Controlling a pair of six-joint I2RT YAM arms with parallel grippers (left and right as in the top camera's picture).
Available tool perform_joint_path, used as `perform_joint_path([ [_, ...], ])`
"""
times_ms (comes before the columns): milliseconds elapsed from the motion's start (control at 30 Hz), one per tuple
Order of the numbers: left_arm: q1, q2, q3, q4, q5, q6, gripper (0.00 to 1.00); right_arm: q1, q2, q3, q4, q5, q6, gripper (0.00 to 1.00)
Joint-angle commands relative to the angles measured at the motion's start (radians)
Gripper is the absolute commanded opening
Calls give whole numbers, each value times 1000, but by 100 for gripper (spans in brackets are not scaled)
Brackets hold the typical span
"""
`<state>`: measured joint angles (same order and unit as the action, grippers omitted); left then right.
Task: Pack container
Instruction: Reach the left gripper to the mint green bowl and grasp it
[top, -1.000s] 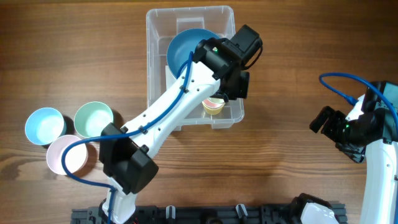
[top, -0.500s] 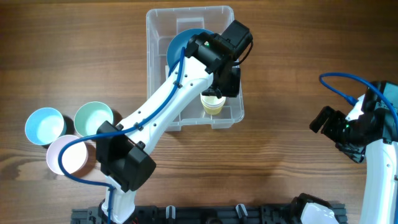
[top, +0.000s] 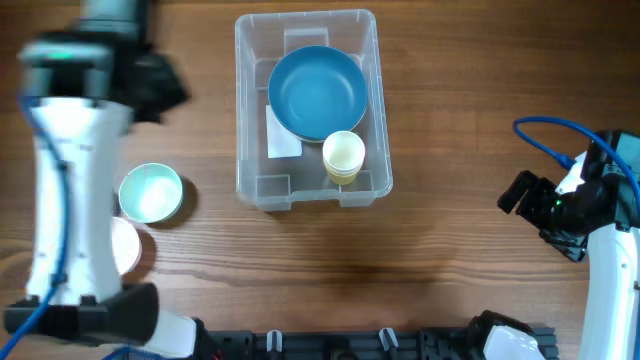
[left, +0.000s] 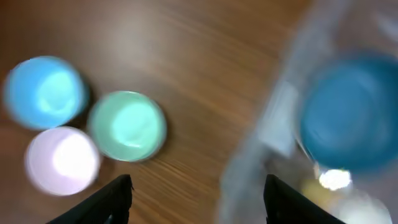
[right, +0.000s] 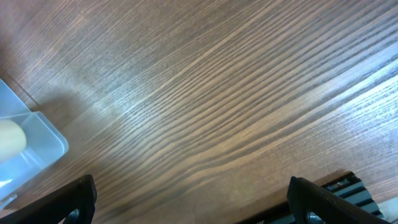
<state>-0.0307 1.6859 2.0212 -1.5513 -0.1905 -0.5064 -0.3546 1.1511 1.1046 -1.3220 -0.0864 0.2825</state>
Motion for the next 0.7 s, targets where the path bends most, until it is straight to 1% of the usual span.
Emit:
perform_joint_path([
  [0,158,36,-150,47,60,1,69,5,-1,-5,1,-13,-19,100],
  [33,195,44,-252,105,65,1,69,5,-1,-5,1,-13,-19,100],
  [100,232,56,-399,212,98,5,69,5,-1,-5,1,-13,-19,100],
  [233,242,87,-609,385,150,31,68,5,-1,-5,1,-13,-19,100],
  [333,242,105,-715,477,157,31,68,5,-1,-5,1,-13,-19,100],
  [433,242,129,-748,534,157,31,66,5,-1,-5,1,-13,-19,100],
  [667,242,224,-748,613,157,32,64,5,-1,-5,1,-13,-19,100],
])
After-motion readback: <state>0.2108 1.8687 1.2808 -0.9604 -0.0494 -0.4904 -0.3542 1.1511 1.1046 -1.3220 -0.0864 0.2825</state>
